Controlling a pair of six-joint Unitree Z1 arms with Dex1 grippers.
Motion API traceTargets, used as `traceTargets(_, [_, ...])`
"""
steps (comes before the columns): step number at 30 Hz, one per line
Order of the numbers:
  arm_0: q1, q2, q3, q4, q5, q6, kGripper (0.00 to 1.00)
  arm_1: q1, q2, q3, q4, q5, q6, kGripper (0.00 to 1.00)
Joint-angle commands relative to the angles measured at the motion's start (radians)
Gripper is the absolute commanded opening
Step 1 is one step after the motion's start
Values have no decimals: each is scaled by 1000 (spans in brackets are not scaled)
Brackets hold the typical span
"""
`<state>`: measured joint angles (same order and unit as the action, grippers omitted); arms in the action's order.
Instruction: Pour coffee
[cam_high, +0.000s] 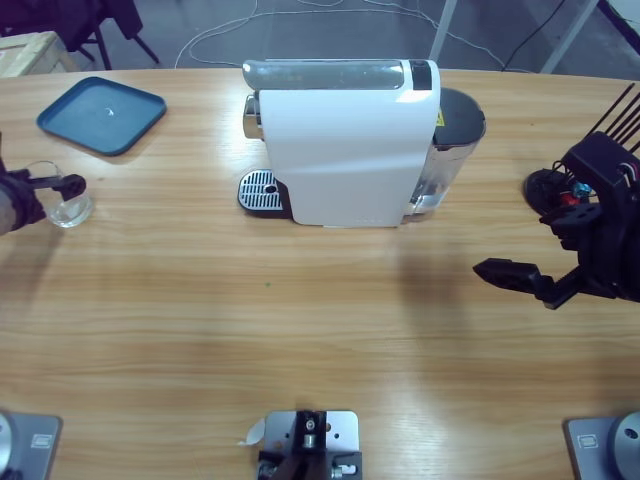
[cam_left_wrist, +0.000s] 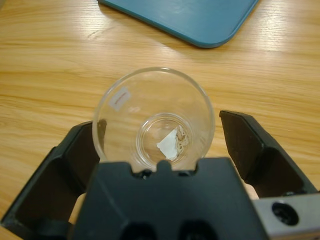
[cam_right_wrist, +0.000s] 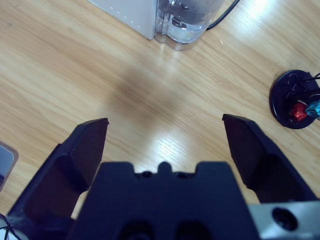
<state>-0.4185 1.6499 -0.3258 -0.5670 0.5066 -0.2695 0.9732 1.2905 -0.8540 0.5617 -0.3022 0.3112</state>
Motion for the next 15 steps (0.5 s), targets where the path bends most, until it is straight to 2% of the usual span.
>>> traceTargets(1, [10,71,19,-44,30,-2,996,6,39,4,-6,-14,30,1000])
traceTargets(11, [10,174,24,-183,66,6,916,4,56,3,-23,-11,34,1000])
traceTargets(13, [10,174,28,-193,58,9,865,4,59,4,-24,-10,34,1000])
traceTargets(15, [9,172,38,-210,53,18,704,4,61,5,-25,-10,35,1000])
